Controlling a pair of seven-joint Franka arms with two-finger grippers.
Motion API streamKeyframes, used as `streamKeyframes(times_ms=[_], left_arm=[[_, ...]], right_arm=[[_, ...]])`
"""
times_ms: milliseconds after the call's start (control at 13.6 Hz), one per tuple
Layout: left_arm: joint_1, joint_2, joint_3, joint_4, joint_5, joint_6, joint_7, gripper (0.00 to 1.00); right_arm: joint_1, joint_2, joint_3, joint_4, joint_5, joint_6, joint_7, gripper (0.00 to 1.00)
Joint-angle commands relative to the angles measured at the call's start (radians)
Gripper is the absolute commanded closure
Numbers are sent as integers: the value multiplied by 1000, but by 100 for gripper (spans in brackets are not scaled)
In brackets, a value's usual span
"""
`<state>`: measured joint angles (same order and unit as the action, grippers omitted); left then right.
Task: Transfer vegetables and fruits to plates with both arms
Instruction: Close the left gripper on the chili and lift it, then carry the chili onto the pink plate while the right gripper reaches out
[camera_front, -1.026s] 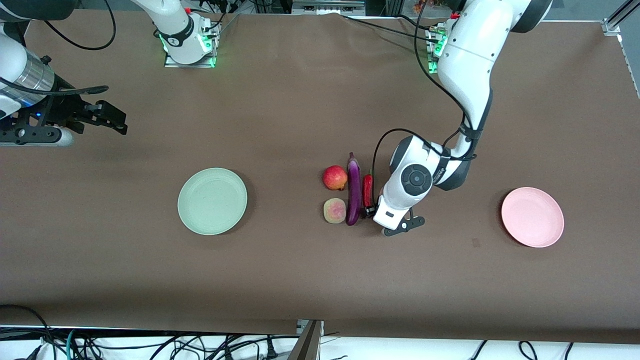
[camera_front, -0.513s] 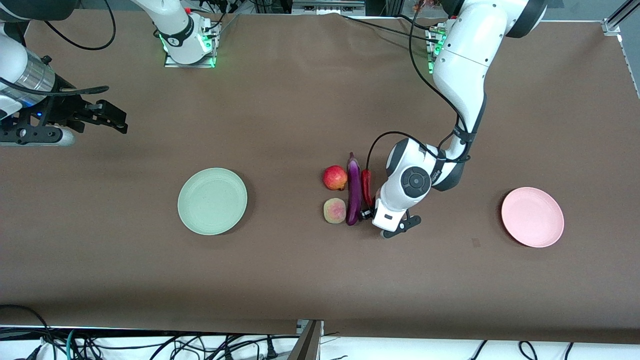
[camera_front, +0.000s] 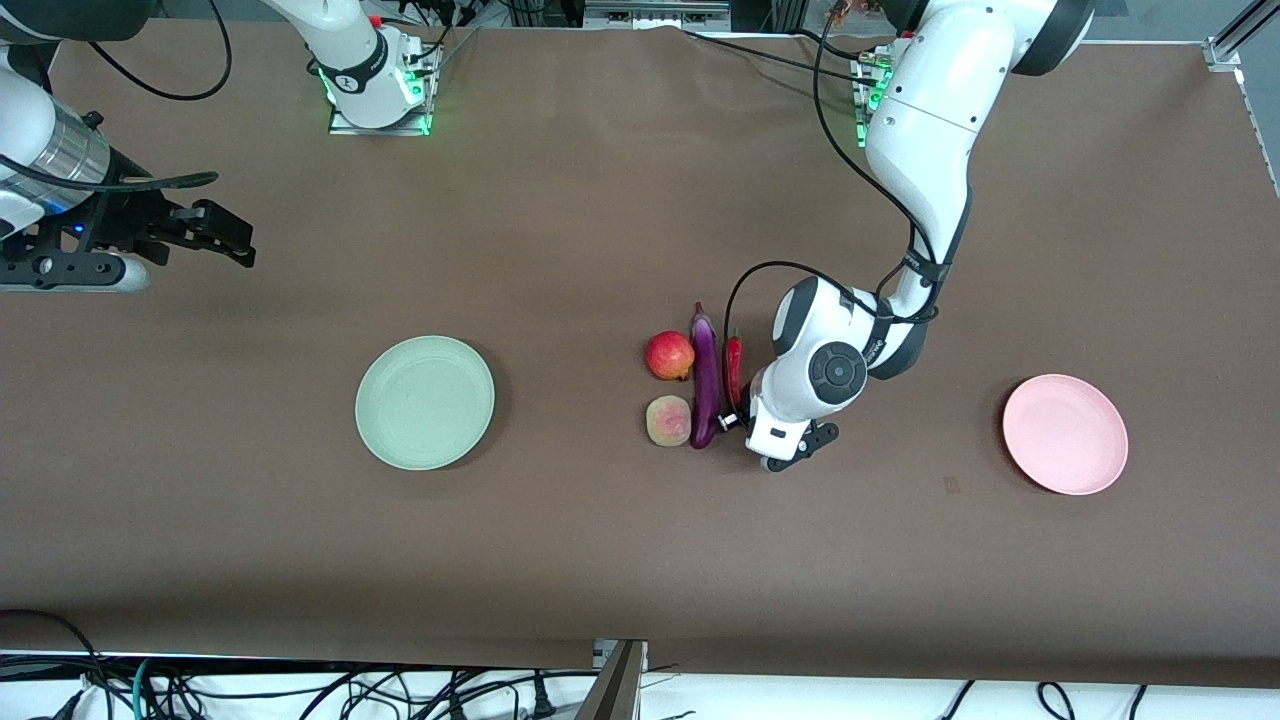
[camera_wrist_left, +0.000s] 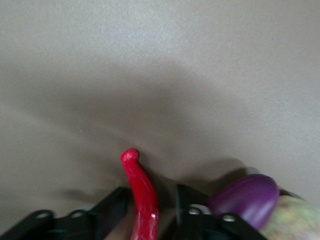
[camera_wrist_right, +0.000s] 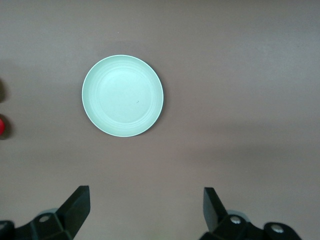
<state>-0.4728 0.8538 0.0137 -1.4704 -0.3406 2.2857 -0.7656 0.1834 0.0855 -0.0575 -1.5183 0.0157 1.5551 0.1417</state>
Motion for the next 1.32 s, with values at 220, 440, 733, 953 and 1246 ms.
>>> streamKeyframes(times_ms=[220,440,733,953,1246], left_arm=[[22,-25,2,4,-15,-74,11,100],[43,-83,23,5,-15,-188,110,100],[205,-209,48,7,53,-461,363,100],[322,-225,49,12,268,-477,614,100],[439,-200,51,21,430,-434,984,100]], right_arm=[[-5,-6,5,3,-14,-1,1,0],[-5,-6,4,3,-17,3,7,0],[4,-6,5,7,-14,6,19,0],[5,-3,8,9,-7,13,19,0],[39,83,18,10,0,86,24,0]])
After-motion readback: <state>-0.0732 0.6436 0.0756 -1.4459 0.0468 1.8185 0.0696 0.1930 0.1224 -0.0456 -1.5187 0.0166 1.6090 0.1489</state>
